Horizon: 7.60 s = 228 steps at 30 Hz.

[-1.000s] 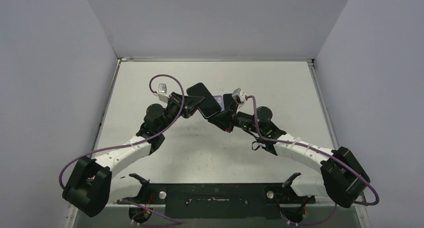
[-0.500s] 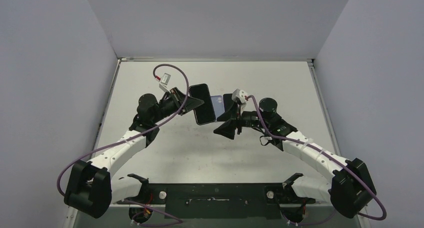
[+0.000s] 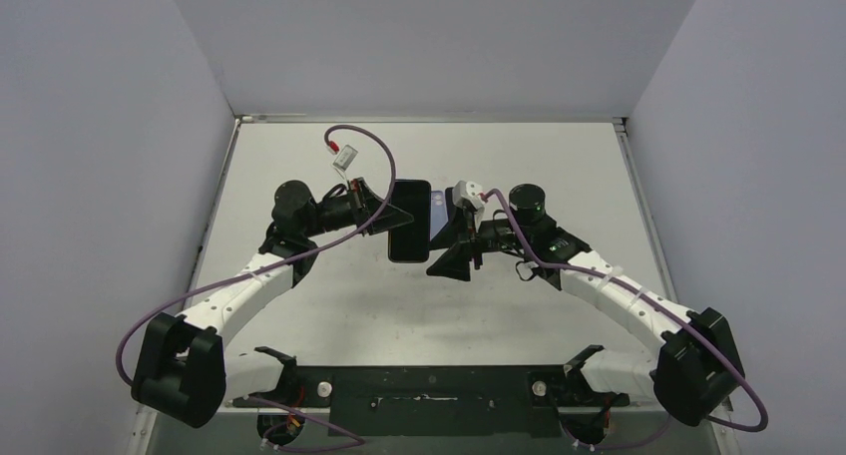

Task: Take the phone out of the phone case
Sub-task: Remove the phone case from the phone.

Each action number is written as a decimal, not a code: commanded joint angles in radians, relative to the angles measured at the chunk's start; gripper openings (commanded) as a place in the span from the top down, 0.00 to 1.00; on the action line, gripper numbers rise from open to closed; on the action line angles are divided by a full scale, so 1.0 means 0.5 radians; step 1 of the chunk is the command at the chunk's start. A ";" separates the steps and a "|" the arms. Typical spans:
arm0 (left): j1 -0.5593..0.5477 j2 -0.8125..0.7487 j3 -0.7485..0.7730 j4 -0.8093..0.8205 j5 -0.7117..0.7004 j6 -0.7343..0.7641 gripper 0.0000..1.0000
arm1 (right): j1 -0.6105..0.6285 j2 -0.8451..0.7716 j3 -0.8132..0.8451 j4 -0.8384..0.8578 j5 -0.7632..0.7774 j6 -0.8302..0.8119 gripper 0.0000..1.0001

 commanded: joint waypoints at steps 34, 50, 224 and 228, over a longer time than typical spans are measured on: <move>-0.115 0.105 0.006 0.824 0.149 -0.602 1.00 | 0.043 0.256 0.331 -0.009 0.183 -0.623 1.00; -0.121 0.065 -0.037 0.860 0.172 -0.678 1.00 | 0.040 0.278 0.368 0.043 0.514 -0.782 1.00; -0.193 0.217 -0.181 0.865 -1.096 -0.652 1.00 | 0.000 -0.263 -0.172 0.325 1.189 1.715 0.47; -0.196 0.203 -0.197 0.858 -1.129 -0.649 1.00 | 0.000 -0.296 -0.164 0.294 1.219 1.695 0.46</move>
